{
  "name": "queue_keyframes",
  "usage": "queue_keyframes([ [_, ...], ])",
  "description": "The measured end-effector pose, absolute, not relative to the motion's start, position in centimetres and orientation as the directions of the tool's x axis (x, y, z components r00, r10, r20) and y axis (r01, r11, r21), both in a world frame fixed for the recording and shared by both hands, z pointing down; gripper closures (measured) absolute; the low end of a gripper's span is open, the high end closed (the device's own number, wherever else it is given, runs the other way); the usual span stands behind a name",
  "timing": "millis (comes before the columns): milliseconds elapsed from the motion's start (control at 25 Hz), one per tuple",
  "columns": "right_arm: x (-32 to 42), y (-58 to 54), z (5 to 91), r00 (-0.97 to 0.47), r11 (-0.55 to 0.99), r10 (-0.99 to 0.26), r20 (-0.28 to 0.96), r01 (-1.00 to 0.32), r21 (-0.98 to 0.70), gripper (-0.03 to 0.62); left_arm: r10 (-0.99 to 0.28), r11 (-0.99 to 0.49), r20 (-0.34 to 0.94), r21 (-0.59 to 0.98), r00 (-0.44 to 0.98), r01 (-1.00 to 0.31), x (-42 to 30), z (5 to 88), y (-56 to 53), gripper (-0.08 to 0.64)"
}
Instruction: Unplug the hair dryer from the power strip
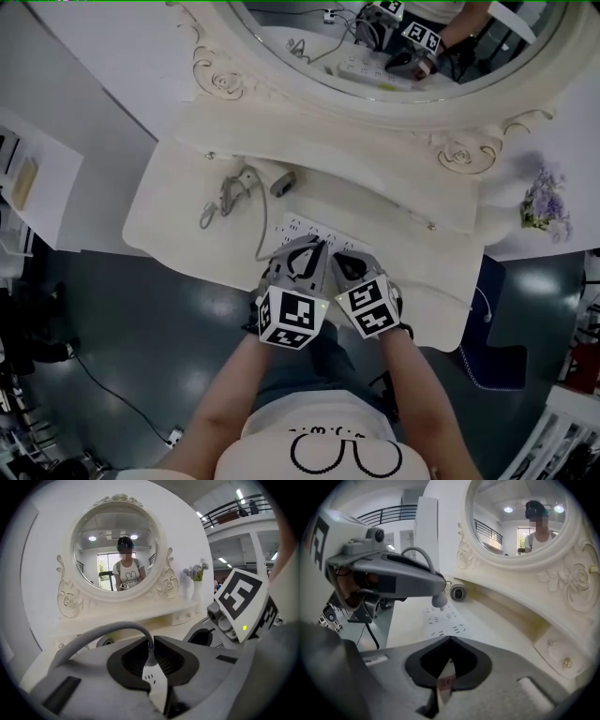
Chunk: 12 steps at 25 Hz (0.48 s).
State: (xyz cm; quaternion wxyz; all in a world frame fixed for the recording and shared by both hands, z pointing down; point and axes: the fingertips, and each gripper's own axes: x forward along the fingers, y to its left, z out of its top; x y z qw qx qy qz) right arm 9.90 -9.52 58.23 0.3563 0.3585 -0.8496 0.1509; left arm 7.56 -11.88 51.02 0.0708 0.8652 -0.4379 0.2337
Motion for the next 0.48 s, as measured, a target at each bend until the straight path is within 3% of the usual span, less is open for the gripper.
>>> queue_keyframes([
  [480, 9.9, -9.4, 57.8, -0.483, 0.690, -0.507, 0.714, -0.724, -0.001, 0.597, -0.804, -0.467, 0.421, -0.010, 0.420, -0.884, -1.5, 47.3, -13.6, 0.518],
])
